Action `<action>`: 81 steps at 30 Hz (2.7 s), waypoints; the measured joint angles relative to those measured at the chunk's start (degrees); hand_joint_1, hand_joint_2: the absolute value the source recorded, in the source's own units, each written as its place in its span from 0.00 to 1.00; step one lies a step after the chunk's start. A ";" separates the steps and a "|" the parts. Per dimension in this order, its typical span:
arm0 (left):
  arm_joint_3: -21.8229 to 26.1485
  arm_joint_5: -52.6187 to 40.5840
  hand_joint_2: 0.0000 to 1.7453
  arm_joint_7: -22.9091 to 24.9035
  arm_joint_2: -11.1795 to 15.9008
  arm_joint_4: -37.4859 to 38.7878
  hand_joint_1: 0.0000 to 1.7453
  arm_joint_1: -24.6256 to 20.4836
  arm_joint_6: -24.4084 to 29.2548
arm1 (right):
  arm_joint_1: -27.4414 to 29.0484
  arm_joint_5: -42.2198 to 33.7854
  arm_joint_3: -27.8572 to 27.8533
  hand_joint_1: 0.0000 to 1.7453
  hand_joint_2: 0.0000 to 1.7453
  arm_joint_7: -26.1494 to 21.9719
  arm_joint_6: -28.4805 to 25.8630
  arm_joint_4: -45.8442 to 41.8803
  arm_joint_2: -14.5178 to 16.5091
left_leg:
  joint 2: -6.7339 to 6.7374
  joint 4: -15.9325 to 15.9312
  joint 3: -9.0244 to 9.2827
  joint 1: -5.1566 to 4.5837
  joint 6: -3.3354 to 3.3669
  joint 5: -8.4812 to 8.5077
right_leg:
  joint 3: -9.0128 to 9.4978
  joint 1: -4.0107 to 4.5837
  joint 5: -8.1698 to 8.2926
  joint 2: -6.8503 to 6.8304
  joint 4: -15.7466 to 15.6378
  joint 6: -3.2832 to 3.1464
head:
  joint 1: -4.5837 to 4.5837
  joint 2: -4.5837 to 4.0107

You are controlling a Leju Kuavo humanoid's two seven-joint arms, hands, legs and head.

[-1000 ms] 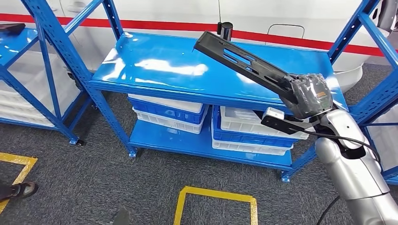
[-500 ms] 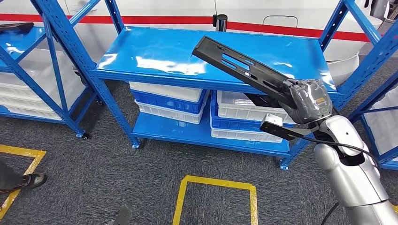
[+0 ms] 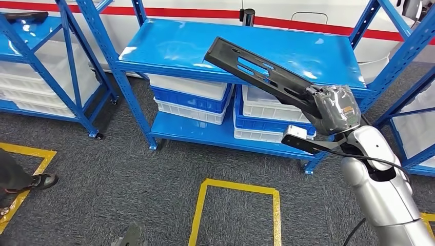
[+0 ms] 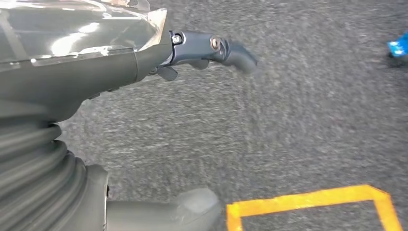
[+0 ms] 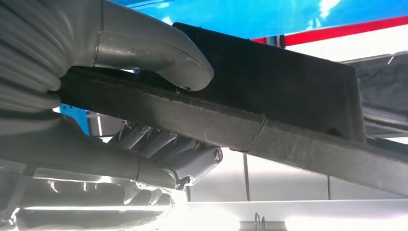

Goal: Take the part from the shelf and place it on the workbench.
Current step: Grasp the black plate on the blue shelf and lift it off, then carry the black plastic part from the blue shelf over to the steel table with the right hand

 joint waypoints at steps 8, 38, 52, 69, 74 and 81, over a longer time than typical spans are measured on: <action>0.07 0.05 1.00 -0.29 -0.24 0.00 0.00 0.46 -0.38 | 0.49 -0.40 -0.08 0.96 1.00 -0.79 0.00 0.54 -0.67 | 0.10 1.01 -7.96 -0.30 -0.73 5.99 | 8.97 0.05 -3.31 0.08 1.87 1.76 | 0.20 0.00; 1.31 1.26 1.00 -0.62 0.09 -0.02 0.00 1.22 -0.52 | -0.86 0.11 1.26 0.96 1.00 -0.93 0.67 2.33 0.63 | 0.38 0.37 -8.36 0.24 -1.01 6.92 | 7.45 -1.19 -2.54 0.10 3.81 3.67 | 0.05 0.00; 1.75 1.32 1.00 -0.84 0.30 0.09 0.00 2.26 -0.62 | -1.87 -0.25 2.61 0.96 1.00 -0.38 0.90 3.43 1.61 | -0.08 15.18 -9.30 0.35 -2.26 -1.82 | 6.10 -0.19 -0.61 -0.03 -2.95 -0.97 | -0.23 0.00; 2.70 0.30 1.00 -1.19 -0.08 0.03 0.00 1.21 -1.66 | -1.67 0.12 0.66 0.96 1.00 1.17 1.66 3.33 1.62 | -0.20 2.25 -7.93 -0.08 -0.77 5.31 | 7.93 -0.74 -3.76 0.22 1.28 4.06 | 0.29 0.00; 2.71 0.12 1.00 -1.25 0.16 -0.02 0.00 1.11 -1.69 | -1.39 0.21 0.04 0.96 1.00 1.22 1.37 2.80 1.69 | -0.46 3.32 -9.92 -0.34 -1.60 7.42 | 8.46 -0.43 -3.40 0.37 -1.89 1.25 | 0.07 0.00; 2.69 -0.69 1.00 -1.26 0.39 -0.03 0.00 0.55 -1.71 | -1.03 1.20 -0.74 0.96 1.00 1.56 1.25 1.86 2.14 | -0.48 19.18 -11.63 0.75 -3.41 -5.55 | 1.76 -0.54 2.35 -0.05 -1.73 -1.31 | -0.42 0.00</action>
